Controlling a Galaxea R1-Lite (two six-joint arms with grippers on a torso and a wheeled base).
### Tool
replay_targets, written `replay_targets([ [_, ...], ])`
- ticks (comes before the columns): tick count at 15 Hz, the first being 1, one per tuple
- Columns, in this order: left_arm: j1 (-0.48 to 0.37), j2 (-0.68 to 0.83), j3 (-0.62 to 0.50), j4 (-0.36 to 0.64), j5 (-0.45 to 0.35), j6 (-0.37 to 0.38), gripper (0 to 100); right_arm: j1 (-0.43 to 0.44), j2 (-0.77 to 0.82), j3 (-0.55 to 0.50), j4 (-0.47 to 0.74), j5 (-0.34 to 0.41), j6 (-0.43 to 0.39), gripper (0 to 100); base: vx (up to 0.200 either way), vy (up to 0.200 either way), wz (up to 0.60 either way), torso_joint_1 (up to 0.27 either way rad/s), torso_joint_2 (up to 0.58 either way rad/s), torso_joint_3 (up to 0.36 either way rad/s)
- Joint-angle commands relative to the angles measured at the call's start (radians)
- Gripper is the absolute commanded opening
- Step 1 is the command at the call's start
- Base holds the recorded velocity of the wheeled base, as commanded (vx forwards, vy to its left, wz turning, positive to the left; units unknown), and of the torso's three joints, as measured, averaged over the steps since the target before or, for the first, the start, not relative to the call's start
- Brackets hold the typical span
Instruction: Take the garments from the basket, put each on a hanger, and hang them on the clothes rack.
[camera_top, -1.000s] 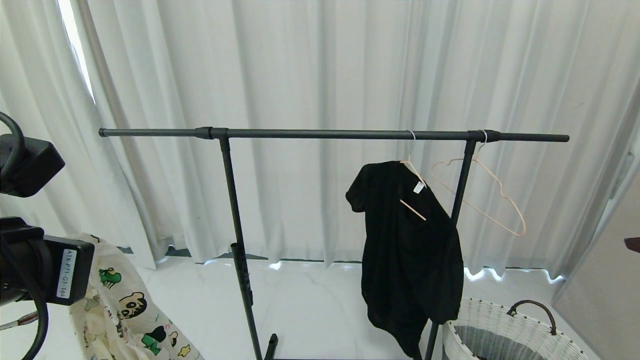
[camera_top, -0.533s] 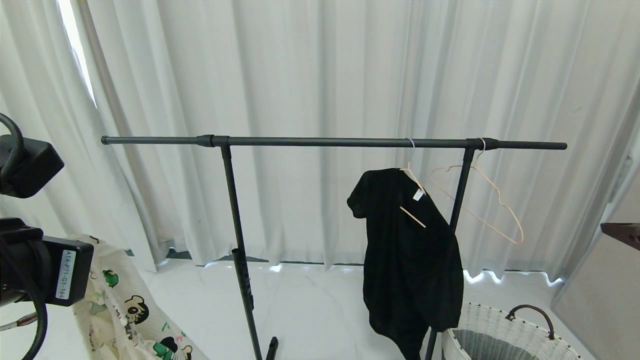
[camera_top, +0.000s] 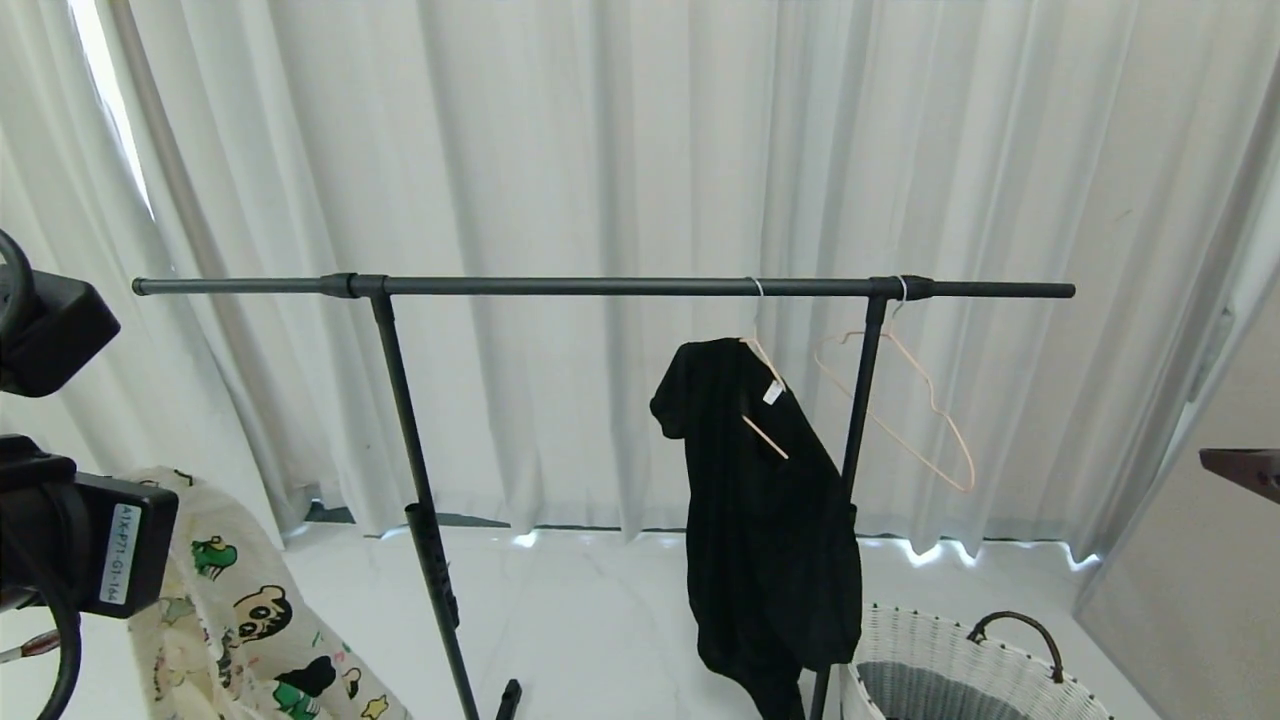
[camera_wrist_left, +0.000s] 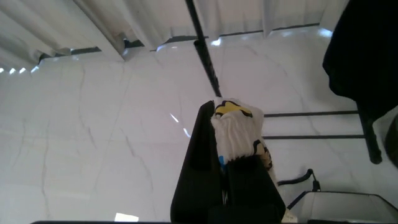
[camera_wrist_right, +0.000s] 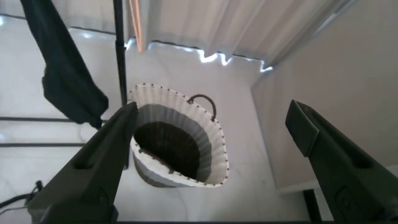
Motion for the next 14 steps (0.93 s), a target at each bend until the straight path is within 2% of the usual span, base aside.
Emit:
replay_targets([
  [1, 0.0, -0.015, 0.0, 0.001, 0.001, -0.001, 0, -0.001, 0.001, -0.004, -0.004, 0.021, 0.0, 100, 0.0, 0.0, 0.0, 0.0, 0.0, 0.0],
  [2, 0.0, -0.027, -0.001, 0.001, 0.001, -0.002, 0, -0.002, 0.009, -0.002, -0.035, 0.067, 0.002, 100, 0.0, 0.0, 0.0, 0.0, 0.0, 0.0],
  [4, 0.0, -0.041, -0.005, 0.001, -0.006, -0.002, 0, -0.013, 0.036, -0.002, -0.083, 0.106, -0.003, 100, 0.2, 0.0, 0.0, 0.0, 0.0, 0.002],
  [5, 0.0, -0.042, -0.005, 0.001, -0.006, -0.001, 0, -0.014, 0.071, -0.002, -0.145, 0.132, -0.023, 100, 0.2, 0.0, 0.0, -0.007, 0.0, 0.002],
  [8, 0.0, -0.041, -0.006, 0.001, -0.006, 0.001, 0, -0.034, 0.136, -0.004, -0.218, 0.164, -0.037, 100, 0.2, 0.0, 0.0, -0.001, 0.0, 0.001],
  [11, 0.003, -0.027, -0.031, 0.001, -0.004, -0.001, 0, -0.054, 0.211, -0.002, -0.227, 0.25, -0.055, 100, 0.2, 0.0, 0.0, 0.002, 0.0, 0.006],
  [14, 0.003, -0.027, -0.028, 0.001, -0.004, -0.002, 0, -0.065, 0.295, -0.002, -0.25, 0.297, -0.054, 100, 0.2, 0.0, 0.0, 0.002, 0.01, 0.004],
])
